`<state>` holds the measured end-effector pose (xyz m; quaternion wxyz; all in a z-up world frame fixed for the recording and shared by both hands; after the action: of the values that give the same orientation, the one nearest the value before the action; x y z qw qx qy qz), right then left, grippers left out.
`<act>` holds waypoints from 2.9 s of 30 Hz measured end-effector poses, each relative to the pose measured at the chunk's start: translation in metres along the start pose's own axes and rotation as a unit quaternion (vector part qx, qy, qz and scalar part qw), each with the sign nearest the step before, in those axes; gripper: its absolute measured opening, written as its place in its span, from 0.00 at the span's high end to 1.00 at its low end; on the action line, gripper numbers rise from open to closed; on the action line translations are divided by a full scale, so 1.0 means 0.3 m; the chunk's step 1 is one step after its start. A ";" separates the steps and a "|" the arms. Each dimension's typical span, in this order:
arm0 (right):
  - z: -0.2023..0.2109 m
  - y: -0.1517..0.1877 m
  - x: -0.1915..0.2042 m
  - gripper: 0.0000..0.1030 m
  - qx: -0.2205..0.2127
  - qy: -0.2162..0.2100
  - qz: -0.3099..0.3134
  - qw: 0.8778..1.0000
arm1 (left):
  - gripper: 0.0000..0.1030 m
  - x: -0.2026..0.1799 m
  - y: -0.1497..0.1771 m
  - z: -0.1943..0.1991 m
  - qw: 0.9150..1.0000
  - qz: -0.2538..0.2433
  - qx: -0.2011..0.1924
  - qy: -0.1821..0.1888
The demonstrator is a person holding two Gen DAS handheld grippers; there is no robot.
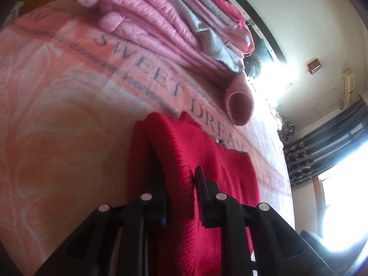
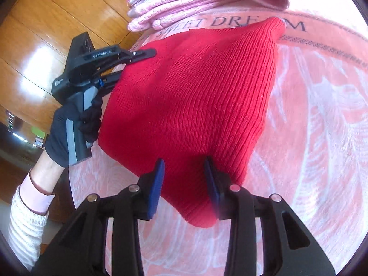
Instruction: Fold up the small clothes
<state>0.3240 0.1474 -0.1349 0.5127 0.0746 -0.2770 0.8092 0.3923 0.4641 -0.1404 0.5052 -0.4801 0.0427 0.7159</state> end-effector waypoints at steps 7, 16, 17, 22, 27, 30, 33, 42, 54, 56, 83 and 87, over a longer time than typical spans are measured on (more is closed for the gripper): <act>0.032 -0.007 0.024 0.56 -0.011 0.001 0.018 1.000 | 0.53 -0.071 0.098 0.163 0.999 -0.008 0.029 0.017; 0.018 0.012 0.022 0.55 -0.012 0.030 0.039 0.999 | 0.52 -0.161 0.429 0.226 0.989 -0.103 0.067 -0.086; 0.015 0.012 0.024 0.55 -0.012 0.032 0.039 0.999 | 0.52 -0.157 0.435 0.220 0.988 -0.108 0.067 -0.093; 0.009 0.015 0.025 0.52 -0.014 0.029 0.037 0.999 | 0.83 -0.104 0.413 0.223 0.992 -0.074 0.060 -0.080; 0.008 0.023 0.022 0.52 -0.013 0.029 0.036 0.999 | 0.91 -0.009 0.418 0.237 0.996 -0.027 0.061 -0.061; 0.008 0.033 0.024 0.51 -0.012 0.034 0.042 0.998 | 0.91 0.014 0.428 0.224 0.997 -0.022 0.060 -0.047; 0.004 0.032 0.027 0.49 -0.012 0.035 0.042 0.998 | 0.88 -0.002 0.422 0.221 0.996 -0.025 0.067 -0.044; 0.004 0.025 0.019 0.49 -0.010 0.025 0.030 0.999 | 0.37 -0.079 0.284 0.270 0.999 -0.025 0.025 -0.023; 0.004 0.028 0.013 0.49 -0.011 0.020 0.029 0.999 | 0.36 0.071 0.174 0.077 0.994 0.081 0.062 0.043; 0.004 0.028 0.014 0.49 -0.011 0.021 0.028 0.999 | 0.36 0.072 0.160 0.051 0.991 0.090 0.068 0.066; -0.023 -0.093 -0.272 0.36 -0.016 -0.091 -0.185 0.978 | 0.38 -0.019 0.139 -0.122 0.985 0.023 0.128 0.116; -0.058 -0.115 -0.281 0.41 -0.023 -0.110 -0.206 0.972 | 0.51 0.000 0.151 -0.111 0.987 0.021 0.118 0.108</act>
<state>0.3959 0.1011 -0.1706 0.6364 0.2067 -0.3284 0.6666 0.3793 0.4240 -0.1775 0.5355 -0.4903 0.1916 0.6604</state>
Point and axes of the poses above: each gripper's, at about its wrist camera, not at the fingertips, and z roughly against the way its jaws point, x to its left, y to its underside, the point moved 3 cm from there along -z, roughly the way its jaws point, and after that the axes turned 9 degrees about y, right-handed, at the moved point
